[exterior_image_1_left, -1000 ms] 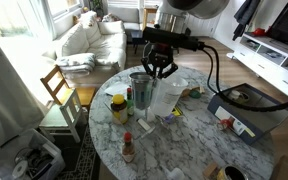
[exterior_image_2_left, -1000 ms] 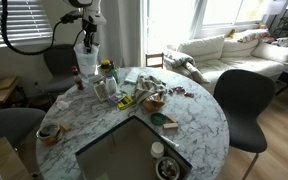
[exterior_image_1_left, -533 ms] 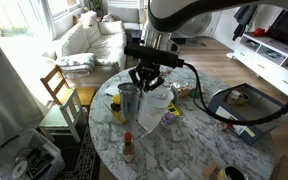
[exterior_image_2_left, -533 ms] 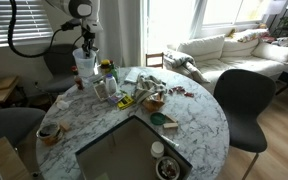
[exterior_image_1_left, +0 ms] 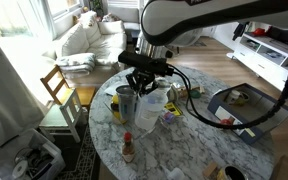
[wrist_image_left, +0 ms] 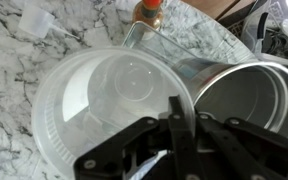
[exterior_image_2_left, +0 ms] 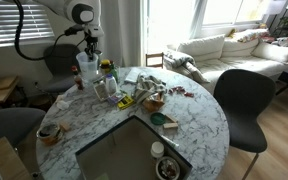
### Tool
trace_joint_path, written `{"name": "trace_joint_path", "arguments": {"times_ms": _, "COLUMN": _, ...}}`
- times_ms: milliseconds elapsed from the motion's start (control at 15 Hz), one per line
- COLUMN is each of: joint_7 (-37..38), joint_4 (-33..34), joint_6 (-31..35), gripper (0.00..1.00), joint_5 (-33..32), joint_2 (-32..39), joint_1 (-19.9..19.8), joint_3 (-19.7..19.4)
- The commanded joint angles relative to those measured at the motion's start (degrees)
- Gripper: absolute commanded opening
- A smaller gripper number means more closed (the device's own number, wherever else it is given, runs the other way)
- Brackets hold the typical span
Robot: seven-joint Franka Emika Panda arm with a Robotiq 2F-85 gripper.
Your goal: Remove the cups from the box and put them in the clear container then remove the bottle with the yellow lid from the container and put it on the table.
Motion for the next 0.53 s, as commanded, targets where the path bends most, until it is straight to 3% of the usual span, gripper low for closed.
{"name": "trace_joint_path", "arguments": {"times_ms": 0, "joint_7": 2.17, "joint_4": 1.81, "joint_6": 1.75, "gripper": 0.02, "joint_5": -2.25, "joint_2": 2.03, "joint_1": 1.14, "joint_3": -1.03}}
{"name": "trace_joint_path", "arguments": {"times_ms": 467, "joint_7": 2.04, "joint_4": 4.65, "joint_6": 1.31, "gripper": 0.02, "joint_5": -4.42, "joint_2": 5.4, "joint_1": 2.1, "joint_3": -0.88}}
